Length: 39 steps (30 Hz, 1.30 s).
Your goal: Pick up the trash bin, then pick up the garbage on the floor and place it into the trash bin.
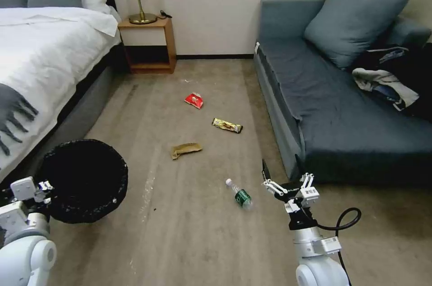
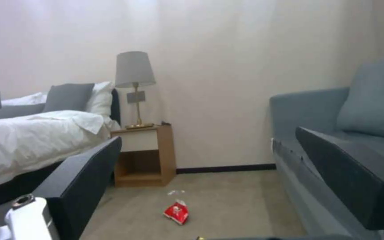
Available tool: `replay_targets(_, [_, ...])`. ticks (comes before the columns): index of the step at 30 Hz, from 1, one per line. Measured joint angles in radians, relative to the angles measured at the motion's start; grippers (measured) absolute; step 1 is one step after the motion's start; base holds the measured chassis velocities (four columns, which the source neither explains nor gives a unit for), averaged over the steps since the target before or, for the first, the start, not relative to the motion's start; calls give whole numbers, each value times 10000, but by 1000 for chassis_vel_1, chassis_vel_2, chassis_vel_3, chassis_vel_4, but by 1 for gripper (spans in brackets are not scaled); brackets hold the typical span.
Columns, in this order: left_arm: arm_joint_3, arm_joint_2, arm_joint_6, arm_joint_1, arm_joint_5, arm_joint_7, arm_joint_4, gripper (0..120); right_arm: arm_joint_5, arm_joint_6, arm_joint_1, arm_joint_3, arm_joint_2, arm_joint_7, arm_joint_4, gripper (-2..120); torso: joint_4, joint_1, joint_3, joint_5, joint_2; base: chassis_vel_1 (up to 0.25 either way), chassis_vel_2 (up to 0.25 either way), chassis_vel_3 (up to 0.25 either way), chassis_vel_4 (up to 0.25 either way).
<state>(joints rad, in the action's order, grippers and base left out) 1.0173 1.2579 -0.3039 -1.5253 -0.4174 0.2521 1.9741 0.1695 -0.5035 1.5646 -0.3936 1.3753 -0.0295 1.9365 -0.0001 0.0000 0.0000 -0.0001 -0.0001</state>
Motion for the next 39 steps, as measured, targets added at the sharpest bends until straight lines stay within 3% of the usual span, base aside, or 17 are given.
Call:
replay_targets(18, [-79,-48,29,80,66,-95,-219,5,-114,117,-102,130,-28,-16,-97,100,0,0,-1,0,1,-122,128,133,-129])
replay_targets(28, [-62,-77,90,42,70,-197,-229,5,-201,269,-271,710,-602,106,-358,100,-1,1,0,2,0,-101,112,109,-100])
replay_targets(31, [-59,-74,109,25,69,-199,-227,5,-367,851,-375,988,-1051,444,-394,100,0,1,0,0,0,-19,9,8,-21])
replay_targets(34, [-31,-63,187,-10,69,-199,-221,5,21,2764,-732,1515,-1952,489,-523,100,1,0,-1,1,0,0,0,0,0])
replay_targets(35, [-31,-63,187,-10,69,-199,-221,5,21,2764,-732,1515,-1952,489,-523,100,1,0,-1,1,0,0,0,0,0])
replay_targets(38, [19,-76,210,-17,83,-199,-225,5,1347,6016,-1144,2158,-2804,234,-379,100,1,0,-1,1,0,0,0,0,0])
replay_targets(39, [19,-76,210,-17,83,-199,-225,5,1347,6016,-1144,2158,-2804,234,-379,100,1,0,-1,1,0,0,0,0,0])
